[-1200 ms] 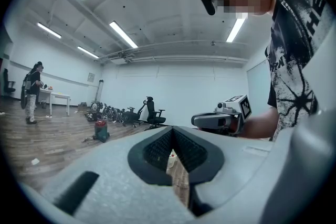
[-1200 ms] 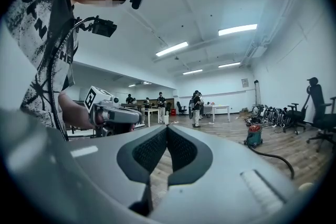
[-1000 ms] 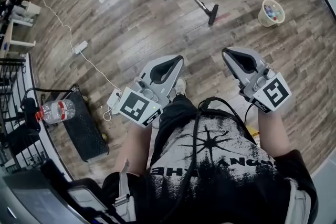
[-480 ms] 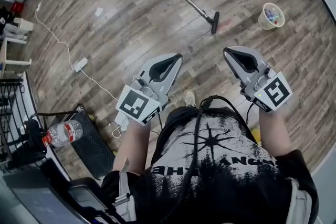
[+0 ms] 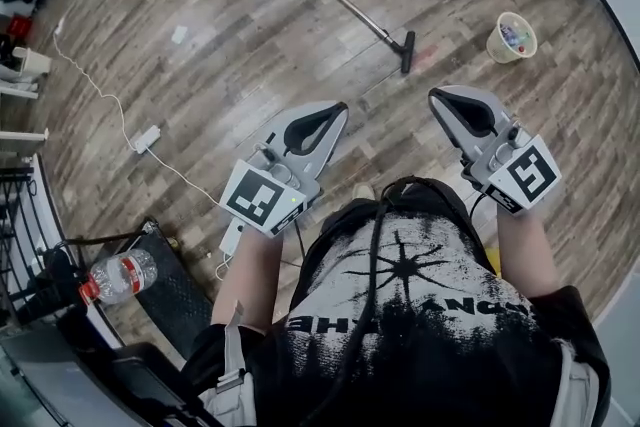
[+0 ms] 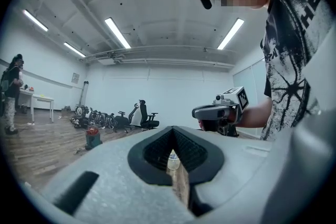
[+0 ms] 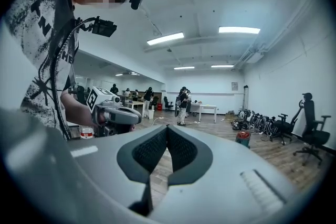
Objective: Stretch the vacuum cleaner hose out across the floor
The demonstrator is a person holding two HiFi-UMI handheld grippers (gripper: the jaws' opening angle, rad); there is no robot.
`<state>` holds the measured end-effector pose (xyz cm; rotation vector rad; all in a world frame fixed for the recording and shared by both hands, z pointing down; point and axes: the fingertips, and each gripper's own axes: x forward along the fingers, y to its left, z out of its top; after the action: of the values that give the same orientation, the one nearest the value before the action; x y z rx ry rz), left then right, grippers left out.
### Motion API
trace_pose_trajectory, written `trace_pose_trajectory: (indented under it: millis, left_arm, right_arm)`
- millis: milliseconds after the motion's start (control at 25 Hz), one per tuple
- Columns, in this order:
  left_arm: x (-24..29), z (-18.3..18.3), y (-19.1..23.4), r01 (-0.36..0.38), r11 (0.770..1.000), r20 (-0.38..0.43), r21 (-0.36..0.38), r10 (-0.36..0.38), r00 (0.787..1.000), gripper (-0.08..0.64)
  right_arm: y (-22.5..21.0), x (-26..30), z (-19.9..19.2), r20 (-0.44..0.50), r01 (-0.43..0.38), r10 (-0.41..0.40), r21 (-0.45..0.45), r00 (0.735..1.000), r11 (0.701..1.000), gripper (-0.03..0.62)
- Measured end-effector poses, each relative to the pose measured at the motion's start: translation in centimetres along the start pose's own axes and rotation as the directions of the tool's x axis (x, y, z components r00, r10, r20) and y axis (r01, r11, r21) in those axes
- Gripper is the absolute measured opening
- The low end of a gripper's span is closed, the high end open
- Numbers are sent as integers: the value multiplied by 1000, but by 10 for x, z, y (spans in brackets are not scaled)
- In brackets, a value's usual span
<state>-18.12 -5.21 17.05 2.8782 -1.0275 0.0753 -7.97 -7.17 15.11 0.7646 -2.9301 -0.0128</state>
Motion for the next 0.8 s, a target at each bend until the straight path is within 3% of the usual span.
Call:
trace_pose_trajectory:
  millis: [160,480,800]
  left_arm:
    - [3,-3,7,15,1000,12,-6,-15,1000,0]
    - [7,2,45,-49,999,14,-17,50,999,0]
    - [51,-2,90,-111,993,-17,-30,111,994,0]
  right_arm:
    - [-7,6,-4,-27,13,-13,-5,1000,1000,5]
    - [-37,28,-4,-33,3,-4,-7,999,1000,5]
    - [-99,74,-9,-8,-76,76,6,997,997,5]
